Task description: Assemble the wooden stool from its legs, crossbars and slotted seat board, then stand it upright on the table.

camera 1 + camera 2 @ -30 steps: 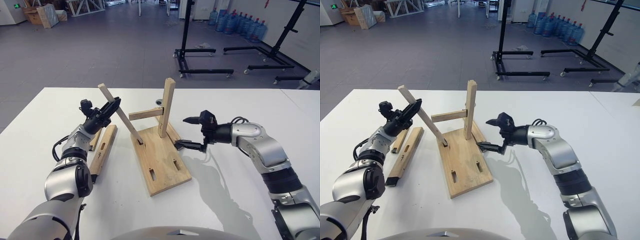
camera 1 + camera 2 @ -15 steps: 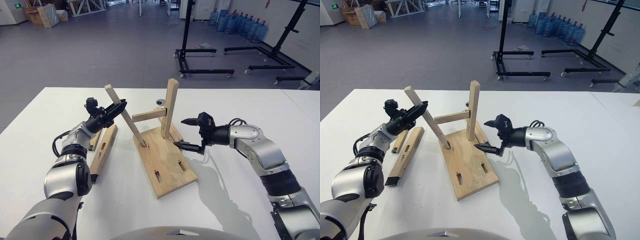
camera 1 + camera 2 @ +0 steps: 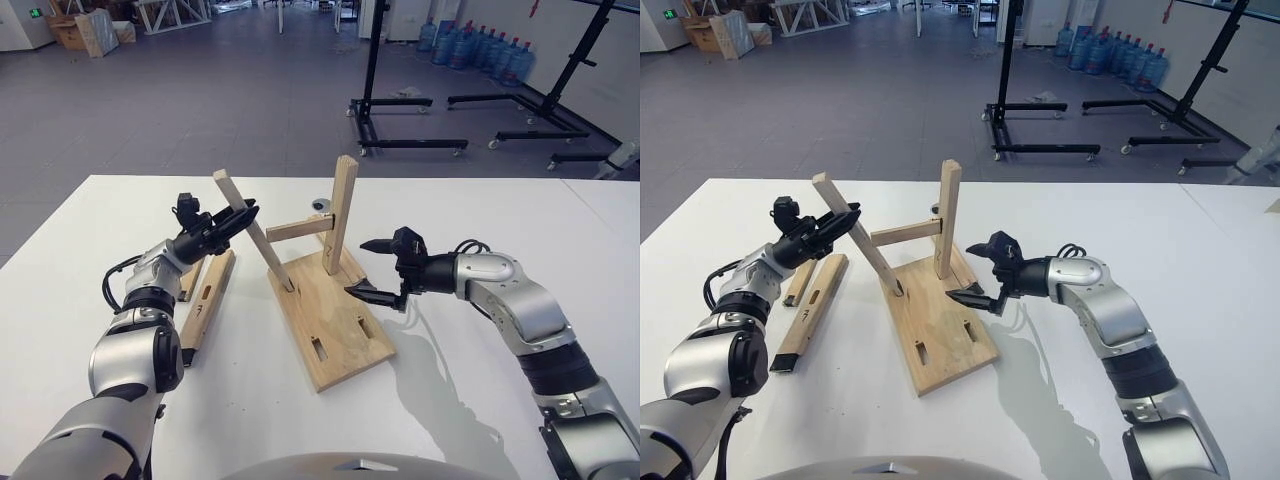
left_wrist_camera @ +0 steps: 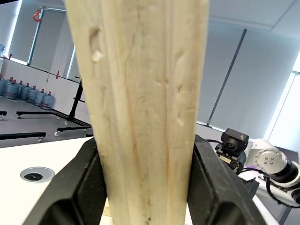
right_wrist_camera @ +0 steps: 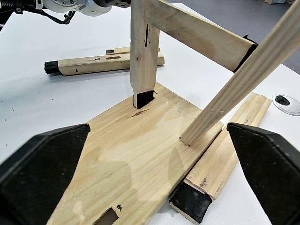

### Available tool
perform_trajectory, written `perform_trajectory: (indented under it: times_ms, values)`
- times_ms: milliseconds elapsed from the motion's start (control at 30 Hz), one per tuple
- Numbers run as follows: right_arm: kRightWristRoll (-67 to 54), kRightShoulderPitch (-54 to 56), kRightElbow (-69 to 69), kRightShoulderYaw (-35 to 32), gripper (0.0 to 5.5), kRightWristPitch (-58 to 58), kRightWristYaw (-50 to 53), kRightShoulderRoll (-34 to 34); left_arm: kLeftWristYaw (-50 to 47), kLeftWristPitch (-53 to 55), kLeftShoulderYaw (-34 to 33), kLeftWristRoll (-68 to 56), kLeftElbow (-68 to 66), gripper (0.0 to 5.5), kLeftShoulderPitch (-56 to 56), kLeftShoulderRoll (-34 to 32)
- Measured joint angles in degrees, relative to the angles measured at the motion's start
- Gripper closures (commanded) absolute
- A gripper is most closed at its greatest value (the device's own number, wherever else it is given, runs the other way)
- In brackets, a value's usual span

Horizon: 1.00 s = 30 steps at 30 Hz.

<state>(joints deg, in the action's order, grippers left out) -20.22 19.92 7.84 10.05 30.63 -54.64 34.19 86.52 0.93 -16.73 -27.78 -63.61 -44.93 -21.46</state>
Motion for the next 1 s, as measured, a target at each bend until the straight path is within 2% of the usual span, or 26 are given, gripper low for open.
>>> perform_trajectory:
  times_ms: [167,400,567,700,767,1000]
  values:
    - [0.0,-0.6,0.2,0.1,0.10,0.0,0.5,-0.2,0.2,-3.1,2.9,1.6,2.9,3.49,0.4,-0.3]
    - [-1.9,-0.5,6.2,-0.8,0.10,0.6,0.8,-0.6,0.1,-1.7,3.1,1.4,4.4,3.49,0.9,-0.3]
    - [-3.6,7.6,12.2,-4.3,0.10,1.4,3.1,-0.7,-1.0,0.7,3.4,1.4,5.1,3.49,0.7,-0.6]
    - [-3.2,18.5,16.0,-5.6,0.10,3.1,11.0,-5.2,-1.4,0.6,5.8,2.3,7.4,3.49,0.5,-0.5]
    - [0.7,21.8,15.1,-3.8,0.10,2.9,15.8,-7.1,-1.6,0.4,6.6,2.6,8.7,3.49,0.7,-0.5]
    - [25.1,26.2,4.4,10.0,0.10,-8.5,27.3,-9.3,-2.6,2.4,7.7,2.9,11.1,3.49,1.0,-0.5]
